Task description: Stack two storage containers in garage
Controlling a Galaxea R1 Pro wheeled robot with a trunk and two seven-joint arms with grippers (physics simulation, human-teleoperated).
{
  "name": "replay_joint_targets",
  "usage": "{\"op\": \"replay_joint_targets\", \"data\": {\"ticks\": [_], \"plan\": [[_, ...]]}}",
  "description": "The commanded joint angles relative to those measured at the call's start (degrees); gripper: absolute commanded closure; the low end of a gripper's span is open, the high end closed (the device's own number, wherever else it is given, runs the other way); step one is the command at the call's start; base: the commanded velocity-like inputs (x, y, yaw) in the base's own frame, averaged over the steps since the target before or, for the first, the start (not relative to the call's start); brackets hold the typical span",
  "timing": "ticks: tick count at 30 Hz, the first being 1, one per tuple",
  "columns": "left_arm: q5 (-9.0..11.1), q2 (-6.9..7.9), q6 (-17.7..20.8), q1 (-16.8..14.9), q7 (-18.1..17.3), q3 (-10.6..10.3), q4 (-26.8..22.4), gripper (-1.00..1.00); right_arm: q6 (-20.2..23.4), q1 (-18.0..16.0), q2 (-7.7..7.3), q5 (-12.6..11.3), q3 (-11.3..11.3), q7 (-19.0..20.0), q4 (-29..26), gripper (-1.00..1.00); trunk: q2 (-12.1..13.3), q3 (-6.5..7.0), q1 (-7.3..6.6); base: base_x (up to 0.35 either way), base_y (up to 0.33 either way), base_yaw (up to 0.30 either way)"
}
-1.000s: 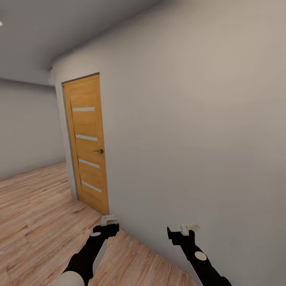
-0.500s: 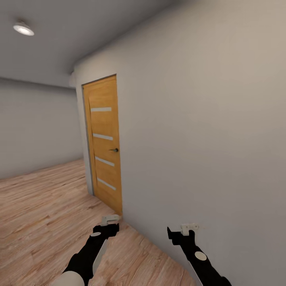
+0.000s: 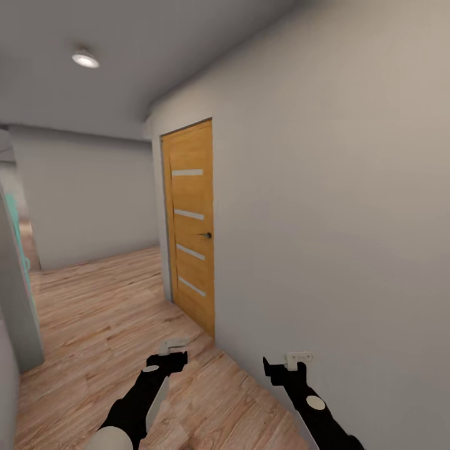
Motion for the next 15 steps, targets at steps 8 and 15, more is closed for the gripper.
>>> {"op": "replay_joint_targets", "data": {"ticks": [8, 15], "plan": [[-0.18, -0.05, 0.29, 0.0, 0.05, 0.19, -0.08, -1.0, -0.07, -0.01, -0.04, -0.66, 0.23, -0.23, -0.01, -1.0, -0.04, -0.03, 0.02, 0.155, 0.0, 0.161], [-0.18, -0.03, 0.29, 0.0, 0.06, 0.19, -0.08, -1.0, -0.07, -0.01, -0.03, -0.66, 0.23, -0.22, -0.01, -1.0, -0.04, -0.03, 0.02, 0.316, 0.0, 0.008]]}}
